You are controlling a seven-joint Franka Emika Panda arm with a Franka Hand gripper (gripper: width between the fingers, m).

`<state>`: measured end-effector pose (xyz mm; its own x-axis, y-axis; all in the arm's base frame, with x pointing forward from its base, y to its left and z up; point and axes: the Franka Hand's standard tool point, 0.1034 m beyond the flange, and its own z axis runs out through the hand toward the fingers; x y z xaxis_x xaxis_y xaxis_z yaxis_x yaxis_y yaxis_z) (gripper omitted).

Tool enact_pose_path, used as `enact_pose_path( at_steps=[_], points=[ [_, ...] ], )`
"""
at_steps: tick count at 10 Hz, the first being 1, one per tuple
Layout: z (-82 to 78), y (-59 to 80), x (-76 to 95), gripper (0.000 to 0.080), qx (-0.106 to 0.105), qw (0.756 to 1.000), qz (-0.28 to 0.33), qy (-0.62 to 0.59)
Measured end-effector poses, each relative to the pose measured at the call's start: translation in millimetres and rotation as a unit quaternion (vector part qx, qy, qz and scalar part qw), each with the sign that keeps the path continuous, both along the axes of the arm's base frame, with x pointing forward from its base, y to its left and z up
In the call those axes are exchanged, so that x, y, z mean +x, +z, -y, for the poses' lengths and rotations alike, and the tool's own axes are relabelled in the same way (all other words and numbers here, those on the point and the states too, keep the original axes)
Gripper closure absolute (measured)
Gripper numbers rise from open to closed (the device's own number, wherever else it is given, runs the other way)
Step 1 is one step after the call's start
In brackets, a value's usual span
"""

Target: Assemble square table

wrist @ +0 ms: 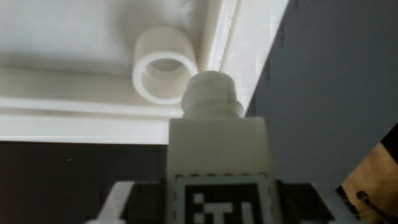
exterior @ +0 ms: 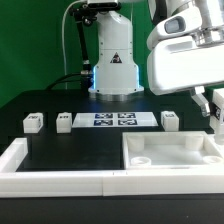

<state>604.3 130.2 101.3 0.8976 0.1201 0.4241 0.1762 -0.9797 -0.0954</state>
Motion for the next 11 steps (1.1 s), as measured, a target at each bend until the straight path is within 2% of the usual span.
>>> enact_pose_path(
  at_steps=[1,2,4,6,11],
  points=[
    [1.6,-1.0,0.4,0.0509,-0.003,1.000,0.000,0.004],
    [11.0,-6.7,4.7,0.0509,-0.012,1.000,0.003,0.016],
    [12.7,-9.2,13.5,0.0509,-0.010,1.000,0.006,0.013],
    [12.8,-11.3,13.4,0.0509,-0.010,1.000,0.004,0.012],
    [13.6,-27.1,9.3,0.0509,-0.010,1.000,0.003,0.010]
  ],
)
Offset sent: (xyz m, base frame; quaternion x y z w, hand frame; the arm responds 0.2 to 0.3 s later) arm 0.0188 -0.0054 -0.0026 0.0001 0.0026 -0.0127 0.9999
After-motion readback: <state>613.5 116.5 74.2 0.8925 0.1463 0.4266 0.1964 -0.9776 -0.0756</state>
